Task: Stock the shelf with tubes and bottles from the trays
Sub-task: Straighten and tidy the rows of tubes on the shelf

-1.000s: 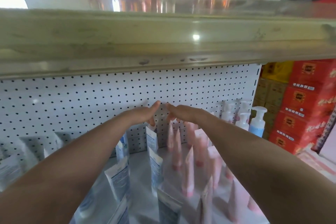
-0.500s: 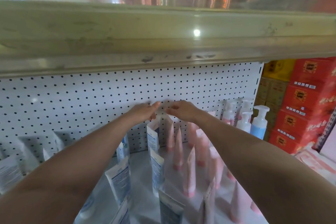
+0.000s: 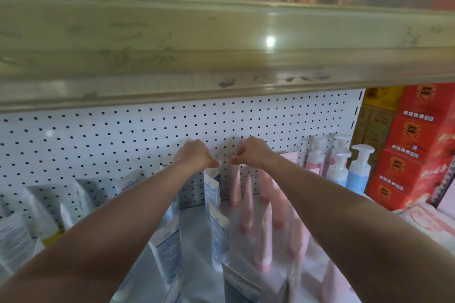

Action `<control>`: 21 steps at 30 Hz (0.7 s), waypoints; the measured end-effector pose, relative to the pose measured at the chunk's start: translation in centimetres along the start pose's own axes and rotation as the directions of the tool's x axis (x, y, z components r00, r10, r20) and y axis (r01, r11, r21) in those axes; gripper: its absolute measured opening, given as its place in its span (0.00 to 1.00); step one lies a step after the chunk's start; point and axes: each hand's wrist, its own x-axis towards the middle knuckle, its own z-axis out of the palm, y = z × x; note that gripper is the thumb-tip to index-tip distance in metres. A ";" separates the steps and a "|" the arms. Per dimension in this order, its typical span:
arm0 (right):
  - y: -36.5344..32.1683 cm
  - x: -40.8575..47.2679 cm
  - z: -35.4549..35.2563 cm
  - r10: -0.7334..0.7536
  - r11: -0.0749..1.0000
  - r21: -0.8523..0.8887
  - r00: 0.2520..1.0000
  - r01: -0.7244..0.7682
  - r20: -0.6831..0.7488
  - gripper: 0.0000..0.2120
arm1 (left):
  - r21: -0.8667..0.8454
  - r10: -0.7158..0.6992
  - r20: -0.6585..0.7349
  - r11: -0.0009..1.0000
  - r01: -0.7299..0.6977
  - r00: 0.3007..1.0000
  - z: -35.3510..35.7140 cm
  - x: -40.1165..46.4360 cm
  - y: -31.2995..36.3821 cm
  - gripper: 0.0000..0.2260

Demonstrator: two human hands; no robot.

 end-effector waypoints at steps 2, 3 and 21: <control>0.1 0.1 0.0 -0.003 1.000 -0.020 1.000 0.003 0.002 0.12 | 0.012 -0.008 0.001 1.000 0.008 1.000 0.0 0.0 0.0 0.08; 0.1 0.1 0.1 -0.003 1.000 -0.024 1.000 0.003 0.003 0.11 | 0.024 -0.009 -0.001 1.000 0.009 1.000 0.0 0.0 0.0 0.07; -1.2 0.6 -0.2 -0.109 0.951 -0.291 0.994 0.101 -0.009 0.05 | 0.254 0.162 -0.127 0.959 -0.126 0.979 0.1 -1.0 -0.7 0.05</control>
